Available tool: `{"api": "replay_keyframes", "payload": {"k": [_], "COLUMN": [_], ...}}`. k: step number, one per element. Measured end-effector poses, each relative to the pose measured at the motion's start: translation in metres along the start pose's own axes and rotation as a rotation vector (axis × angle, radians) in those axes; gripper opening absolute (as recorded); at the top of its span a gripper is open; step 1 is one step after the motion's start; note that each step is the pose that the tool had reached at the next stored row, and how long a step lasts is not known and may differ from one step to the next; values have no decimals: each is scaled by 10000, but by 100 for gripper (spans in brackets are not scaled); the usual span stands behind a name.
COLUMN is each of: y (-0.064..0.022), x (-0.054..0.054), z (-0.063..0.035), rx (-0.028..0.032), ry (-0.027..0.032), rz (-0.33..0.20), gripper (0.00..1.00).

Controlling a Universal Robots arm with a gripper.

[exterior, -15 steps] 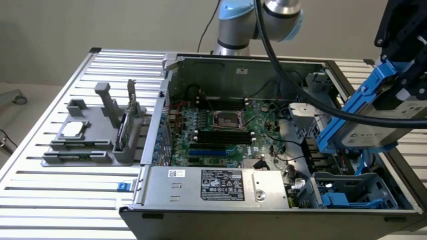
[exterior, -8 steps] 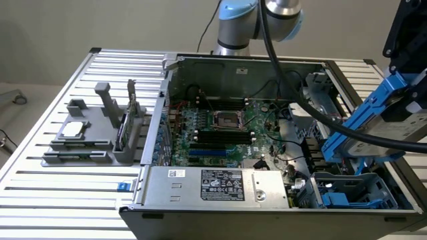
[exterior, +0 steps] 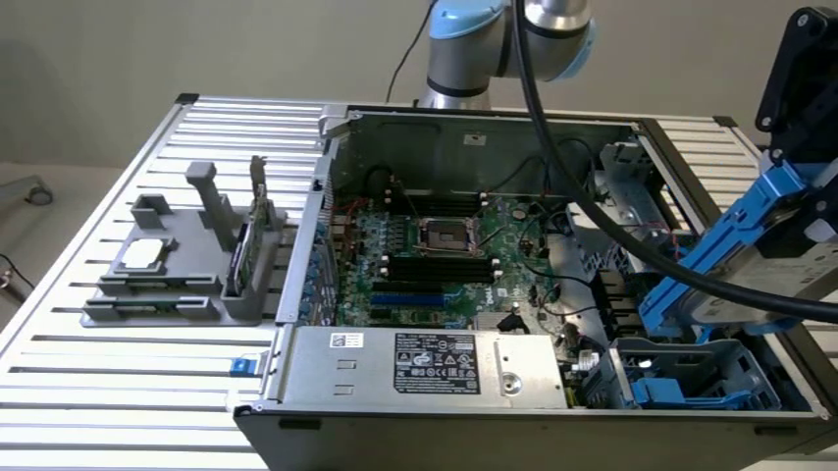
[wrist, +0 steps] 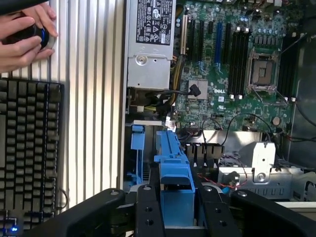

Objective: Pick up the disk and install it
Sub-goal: 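Pick up the disk, then insert the disk into the insertion slot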

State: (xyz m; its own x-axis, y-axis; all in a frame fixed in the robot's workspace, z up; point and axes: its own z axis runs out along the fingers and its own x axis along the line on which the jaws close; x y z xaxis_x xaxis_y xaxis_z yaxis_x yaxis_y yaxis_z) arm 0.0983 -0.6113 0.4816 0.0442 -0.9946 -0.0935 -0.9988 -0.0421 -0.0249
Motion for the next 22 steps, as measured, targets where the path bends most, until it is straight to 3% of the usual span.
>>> {"api": "replay_keyframes", "payload": {"k": [3, 7, 22], "y": [-14, -53, -58], "x": [14, 32, 34], "z": [21, 70, 89], "rx": [21, 28, 24], "ry": [70, 109, 114], "rz": [-4, -3, 8], "gripper": [33, 33, 33]}}
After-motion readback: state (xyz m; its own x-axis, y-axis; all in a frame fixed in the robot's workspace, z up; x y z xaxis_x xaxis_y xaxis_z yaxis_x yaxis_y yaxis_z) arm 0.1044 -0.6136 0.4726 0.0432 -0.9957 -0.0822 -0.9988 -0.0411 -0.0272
